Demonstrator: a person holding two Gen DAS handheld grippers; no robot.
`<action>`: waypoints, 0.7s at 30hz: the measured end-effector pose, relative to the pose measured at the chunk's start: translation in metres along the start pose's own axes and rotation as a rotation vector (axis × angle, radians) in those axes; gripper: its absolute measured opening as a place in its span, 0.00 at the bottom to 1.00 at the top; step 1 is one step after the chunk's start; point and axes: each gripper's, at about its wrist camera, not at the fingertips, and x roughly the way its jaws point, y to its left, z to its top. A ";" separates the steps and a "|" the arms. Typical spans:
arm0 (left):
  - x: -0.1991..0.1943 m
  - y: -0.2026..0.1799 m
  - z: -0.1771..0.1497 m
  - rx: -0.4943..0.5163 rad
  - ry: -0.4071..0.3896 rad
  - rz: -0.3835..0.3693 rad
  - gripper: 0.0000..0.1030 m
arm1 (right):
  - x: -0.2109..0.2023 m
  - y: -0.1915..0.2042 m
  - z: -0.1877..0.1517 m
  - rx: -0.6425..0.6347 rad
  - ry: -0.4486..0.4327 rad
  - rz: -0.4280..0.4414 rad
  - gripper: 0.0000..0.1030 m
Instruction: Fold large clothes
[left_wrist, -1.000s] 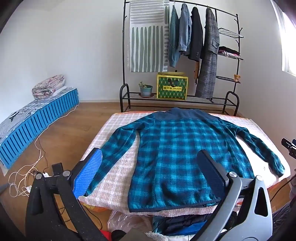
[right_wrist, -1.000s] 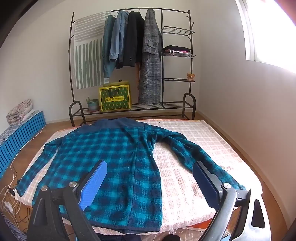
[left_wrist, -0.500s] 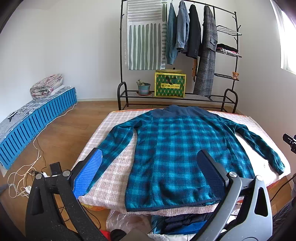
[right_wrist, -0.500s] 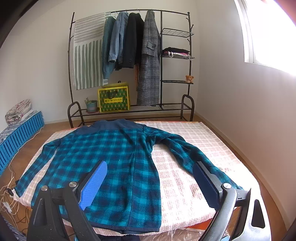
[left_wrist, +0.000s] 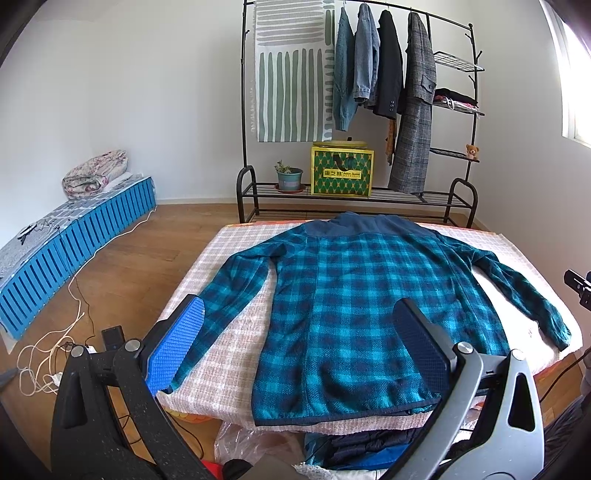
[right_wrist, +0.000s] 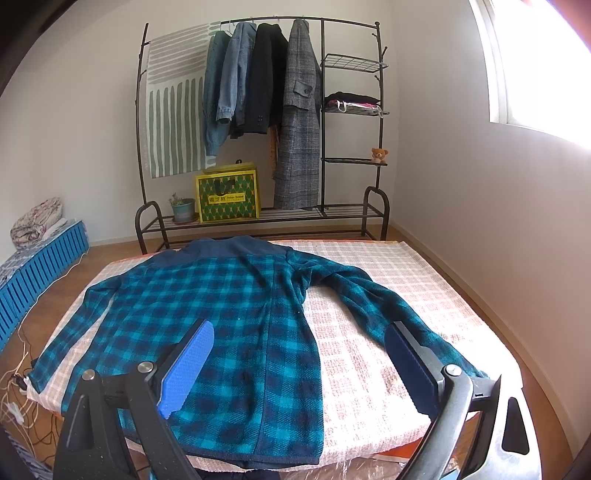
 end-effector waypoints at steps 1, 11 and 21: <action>0.001 0.001 0.001 -0.001 0.000 0.000 1.00 | 0.000 0.000 0.000 -0.001 0.000 0.001 0.92; 0.000 -0.001 -0.001 0.001 -0.003 -0.001 1.00 | -0.001 0.003 0.001 -0.003 -0.001 0.000 0.92; 0.001 -0.001 0.003 0.001 -0.005 0.000 1.00 | -0.002 0.005 0.002 -0.008 -0.002 0.000 0.92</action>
